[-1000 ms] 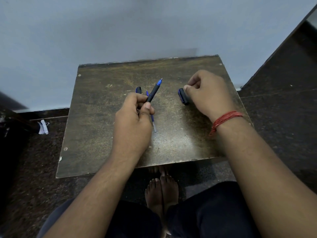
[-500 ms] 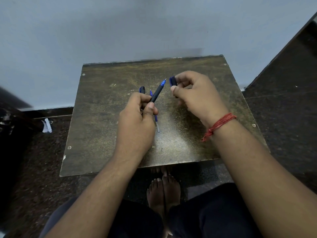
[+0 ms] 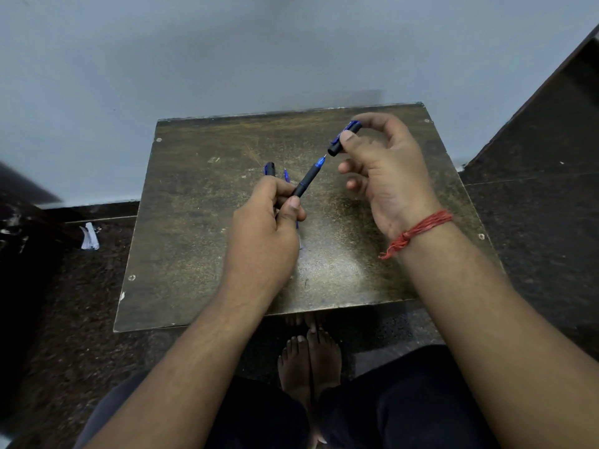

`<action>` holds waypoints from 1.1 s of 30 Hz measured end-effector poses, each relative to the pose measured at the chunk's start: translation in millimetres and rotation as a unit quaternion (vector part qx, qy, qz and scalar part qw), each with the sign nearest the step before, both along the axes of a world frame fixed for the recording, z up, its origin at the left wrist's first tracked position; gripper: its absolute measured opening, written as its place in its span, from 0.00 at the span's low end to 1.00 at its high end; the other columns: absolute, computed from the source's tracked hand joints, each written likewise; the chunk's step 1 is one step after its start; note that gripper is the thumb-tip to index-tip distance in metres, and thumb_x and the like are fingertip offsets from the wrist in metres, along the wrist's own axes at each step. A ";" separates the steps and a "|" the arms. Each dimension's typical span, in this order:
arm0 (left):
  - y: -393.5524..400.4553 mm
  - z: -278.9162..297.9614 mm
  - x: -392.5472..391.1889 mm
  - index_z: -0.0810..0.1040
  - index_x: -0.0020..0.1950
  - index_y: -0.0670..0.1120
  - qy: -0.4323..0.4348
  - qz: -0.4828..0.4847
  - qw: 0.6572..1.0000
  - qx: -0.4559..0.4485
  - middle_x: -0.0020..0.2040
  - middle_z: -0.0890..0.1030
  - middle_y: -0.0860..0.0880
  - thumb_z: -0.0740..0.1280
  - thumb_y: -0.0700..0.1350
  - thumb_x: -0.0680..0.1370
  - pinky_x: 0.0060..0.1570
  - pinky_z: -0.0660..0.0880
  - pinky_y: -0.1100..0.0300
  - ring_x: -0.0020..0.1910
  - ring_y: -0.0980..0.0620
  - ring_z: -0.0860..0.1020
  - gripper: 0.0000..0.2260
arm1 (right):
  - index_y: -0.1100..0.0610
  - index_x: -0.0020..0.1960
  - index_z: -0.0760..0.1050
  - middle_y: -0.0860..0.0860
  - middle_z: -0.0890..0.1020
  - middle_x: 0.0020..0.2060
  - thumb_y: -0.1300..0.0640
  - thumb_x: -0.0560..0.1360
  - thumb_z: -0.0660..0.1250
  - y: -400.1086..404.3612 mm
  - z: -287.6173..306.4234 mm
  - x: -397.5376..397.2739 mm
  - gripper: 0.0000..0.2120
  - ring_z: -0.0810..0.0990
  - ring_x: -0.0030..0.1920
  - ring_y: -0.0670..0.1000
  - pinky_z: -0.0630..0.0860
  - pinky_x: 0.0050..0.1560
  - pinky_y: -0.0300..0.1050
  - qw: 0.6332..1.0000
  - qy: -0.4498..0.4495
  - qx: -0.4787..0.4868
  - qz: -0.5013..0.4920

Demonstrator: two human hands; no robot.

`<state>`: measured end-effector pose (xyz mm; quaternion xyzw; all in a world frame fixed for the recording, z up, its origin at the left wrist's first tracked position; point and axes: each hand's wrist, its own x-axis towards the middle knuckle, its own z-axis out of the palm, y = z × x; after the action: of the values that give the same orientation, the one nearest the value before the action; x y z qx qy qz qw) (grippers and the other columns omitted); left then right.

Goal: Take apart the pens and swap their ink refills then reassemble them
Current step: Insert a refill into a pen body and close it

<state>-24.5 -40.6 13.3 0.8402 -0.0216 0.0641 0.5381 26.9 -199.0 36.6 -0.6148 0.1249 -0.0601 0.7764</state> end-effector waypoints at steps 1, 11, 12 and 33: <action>0.0 -0.1 0.1 0.74 0.48 0.58 -0.001 -0.001 1.000 -0.001 0.39 0.82 0.56 0.64 0.39 0.82 0.35 0.70 0.72 0.36 0.62 0.78 0.12 | 0.55 0.56 0.74 0.53 0.86 0.41 0.61 0.76 0.72 0.7 -0.1 -0.1 0.11 0.79 0.30 0.47 0.71 0.26 0.39 1.000 -0.001 -0.011 0.006; 2.5 1.4 1.3 0.78 0.52 0.47 -0.015 0.016 1.000 -0.016 0.38 0.82 0.54 0.64 0.38 0.82 0.36 0.69 0.73 0.37 0.63 0.78 0.05 | 0.57 0.48 0.75 0.60 0.84 0.39 0.62 0.76 0.71 18.4 -0.9 -5.7 0.05 0.79 0.28 0.48 0.73 0.26 0.42 0.982 -0.054 -0.159 0.088; 2.2 1.6 1.0 0.78 0.51 0.46 -0.015 0.019 1.000 -0.020 0.38 0.82 0.54 0.64 0.38 0.82 0.36 0.69 0.73 0.36 0.63 0.77 0.05 | 0.56 0.47 0.75 0.58 0.84 0.38 0.62 0.76 0.71 20.2 -0.8 -5.9 0.05 0.79 0.28 0.48 0.73 0.27 0.42 0.981 -0.055 -0.164 0.083; -2.9 3.8 2.3 0.76 0.51 0.47 -0.036 0.042 0.998 -0.009 0.41 0.83 0.55 0.64 0.41 0.82 0.37 0.77 0.59 0.35 0.60 0.80 0.03 | 0.56 0.49 0.76 0.44 0.78 0.27 0.58 0.75 0.72 55.0 -7.3 -15.1 0.06 0.82 0.33 0.47 0.83 0.41 0.54 0.980 -0.008 -0.193 0.040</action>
<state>-22.2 -43.5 17.2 0.8324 -0.0052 0.1166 0.5418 11.8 -144.0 29.3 -0.7571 0.0801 -0.0575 0.6458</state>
